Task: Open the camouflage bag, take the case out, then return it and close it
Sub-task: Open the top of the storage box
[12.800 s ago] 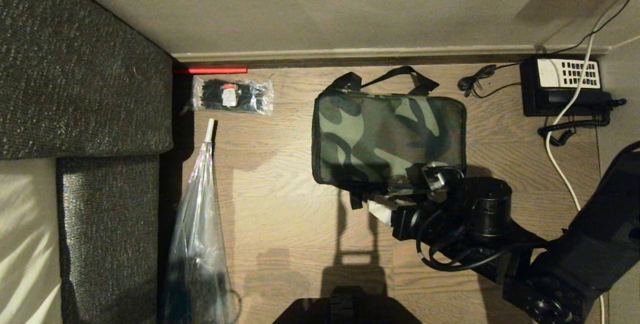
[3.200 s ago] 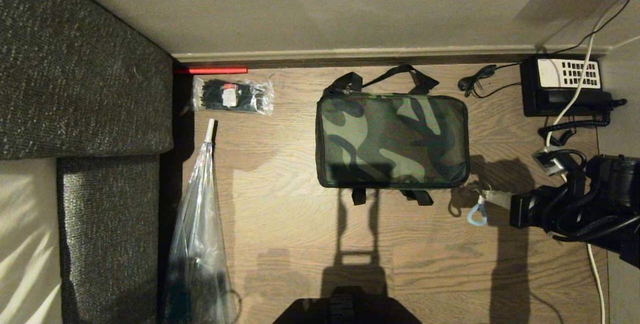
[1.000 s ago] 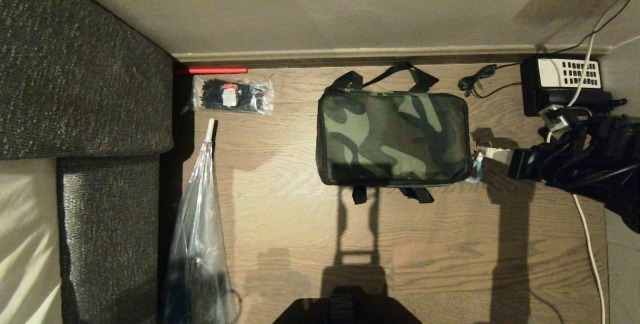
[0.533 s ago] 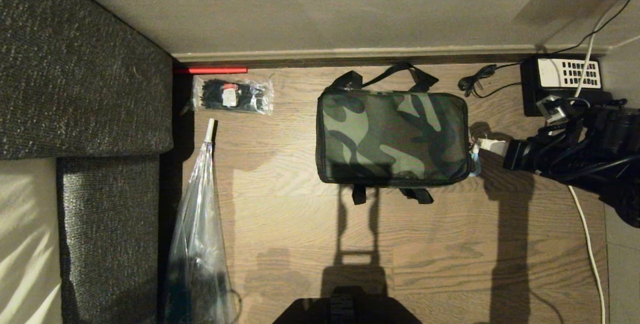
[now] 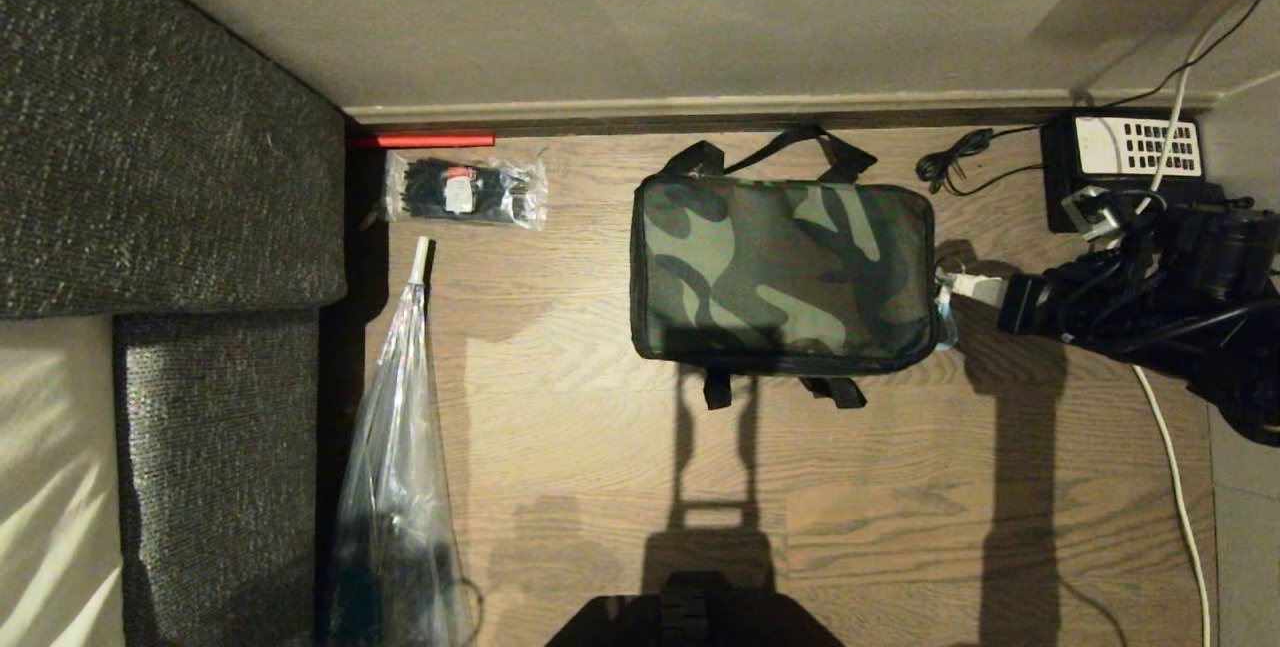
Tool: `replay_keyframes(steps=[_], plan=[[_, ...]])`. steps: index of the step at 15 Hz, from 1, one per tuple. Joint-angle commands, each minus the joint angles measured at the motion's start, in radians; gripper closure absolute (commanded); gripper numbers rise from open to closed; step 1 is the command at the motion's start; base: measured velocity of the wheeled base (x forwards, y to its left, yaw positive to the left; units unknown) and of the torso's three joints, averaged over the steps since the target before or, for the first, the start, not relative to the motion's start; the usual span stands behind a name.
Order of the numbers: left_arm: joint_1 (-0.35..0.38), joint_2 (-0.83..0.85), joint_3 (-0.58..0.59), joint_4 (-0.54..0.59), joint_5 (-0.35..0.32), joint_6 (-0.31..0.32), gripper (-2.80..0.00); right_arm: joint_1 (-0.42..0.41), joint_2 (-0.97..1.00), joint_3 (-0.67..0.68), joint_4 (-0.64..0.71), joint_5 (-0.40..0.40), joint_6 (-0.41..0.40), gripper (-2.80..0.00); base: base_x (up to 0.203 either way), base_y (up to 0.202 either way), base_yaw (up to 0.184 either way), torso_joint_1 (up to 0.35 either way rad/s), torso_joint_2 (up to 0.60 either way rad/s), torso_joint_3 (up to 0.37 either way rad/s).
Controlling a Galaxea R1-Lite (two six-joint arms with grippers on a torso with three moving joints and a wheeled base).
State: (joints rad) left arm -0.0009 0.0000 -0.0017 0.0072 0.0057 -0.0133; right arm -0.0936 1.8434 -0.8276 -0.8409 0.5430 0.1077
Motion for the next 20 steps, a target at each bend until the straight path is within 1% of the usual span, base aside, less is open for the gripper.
replay_keyframes(steps=[1, 8, 15, 20], plan=[[0.001, 0.000, 0.000, 0.000, 0.000, -0.001, 0.00, 0.000, 0.007, -0.022, -0.011, 0.003, 0.013, 0.00, 0.000, 0.000, 0.000, 0.000, 0.00, 0.000], [0.001, 0.000, 0.000, 0.000, 0.000, -0.001, 0.00, 0.003, 0.028, -0.091, -0.010, 0.005, 0.038, 0.00, 0.000, 0.000, 0.000, 0.000, 0.00, 0.000], [0.001, 0.000, 0.000, 0.000, 0.000, -0.001, 0.00, 0.003, 0.056, -0.157, -0.021, 0.002, 0.037, 0.00, 0.000, 0.000, 0.000, 0.000, 0.00, 0.000], [0.001, 0.000, 0.000, 0.000, 0.000, -0.001, 0.00, 0.002, 0.059, -0.176, -0.020, 0.000, 0.038, 0.00, 0.000, 0.000, 0.000, 0.000, 0.00, 0.000]])
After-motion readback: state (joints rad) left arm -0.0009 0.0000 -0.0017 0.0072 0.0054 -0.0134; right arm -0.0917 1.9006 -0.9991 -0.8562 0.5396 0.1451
